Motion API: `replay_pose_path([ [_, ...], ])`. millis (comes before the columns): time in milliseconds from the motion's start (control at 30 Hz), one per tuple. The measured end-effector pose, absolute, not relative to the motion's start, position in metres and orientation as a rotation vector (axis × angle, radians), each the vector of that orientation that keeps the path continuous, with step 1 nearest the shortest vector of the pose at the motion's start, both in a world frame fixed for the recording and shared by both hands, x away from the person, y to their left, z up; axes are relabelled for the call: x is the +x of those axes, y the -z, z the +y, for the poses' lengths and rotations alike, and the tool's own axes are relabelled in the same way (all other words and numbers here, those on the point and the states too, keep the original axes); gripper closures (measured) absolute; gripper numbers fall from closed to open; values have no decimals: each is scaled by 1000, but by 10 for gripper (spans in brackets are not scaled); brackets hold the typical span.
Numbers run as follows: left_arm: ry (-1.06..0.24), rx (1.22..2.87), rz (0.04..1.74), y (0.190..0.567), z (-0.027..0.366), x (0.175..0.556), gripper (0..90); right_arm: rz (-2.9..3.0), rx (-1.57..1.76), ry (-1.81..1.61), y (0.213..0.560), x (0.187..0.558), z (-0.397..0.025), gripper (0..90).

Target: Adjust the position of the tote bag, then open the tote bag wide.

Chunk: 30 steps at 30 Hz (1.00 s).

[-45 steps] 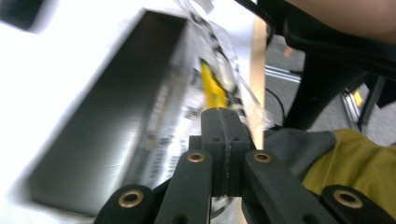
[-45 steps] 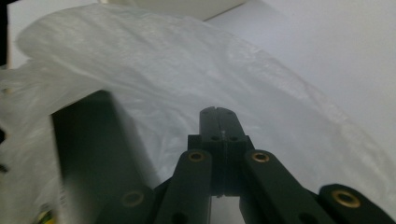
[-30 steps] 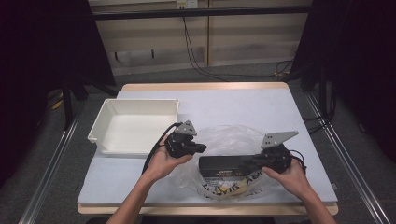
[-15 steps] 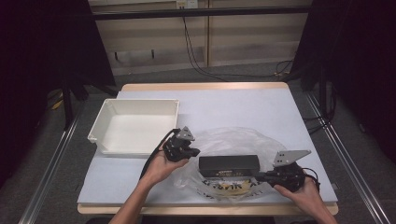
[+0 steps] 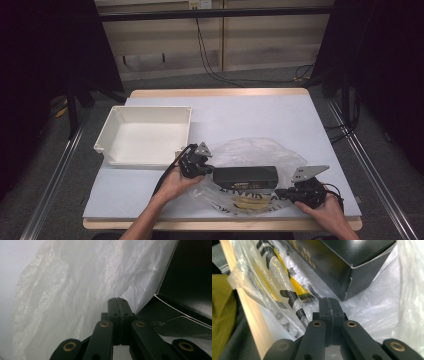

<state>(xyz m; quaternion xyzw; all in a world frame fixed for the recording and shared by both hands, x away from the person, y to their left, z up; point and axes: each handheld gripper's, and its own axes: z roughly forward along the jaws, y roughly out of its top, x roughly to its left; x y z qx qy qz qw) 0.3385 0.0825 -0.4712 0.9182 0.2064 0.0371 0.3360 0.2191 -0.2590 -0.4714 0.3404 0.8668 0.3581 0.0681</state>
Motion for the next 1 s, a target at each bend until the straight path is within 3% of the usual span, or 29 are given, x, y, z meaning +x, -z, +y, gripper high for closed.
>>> replay_pose_path([
  [200, -115, 2435, 479, 468, 83, 339, 900, 2591, 1034, -1046, 474, 219, -258, 900],
  [533, -117, 2328, 468, 449, 92, 328, 893, 2441, 1024, -1250, 459, 210, -265, 900],
  [700, -167, 2287, 467, 436, 95, 320, 807, 2289, 1037, -1365, 451, 202, -273, 890],
  [733, -167, 2267, 446, 433, 97, 320, 764, 2263, 1043, -1400, 450, 202, -275, 795],
  [767, -158, 2229, 451, 431, 99, 319, 728, 2223, 1057, -1412, 449, 200, -275, 756],
  [1000, -126, 2134, 396, 417, 108, 313, 538, 2148, 996, -1504, 445, 192, -269, 565],
])
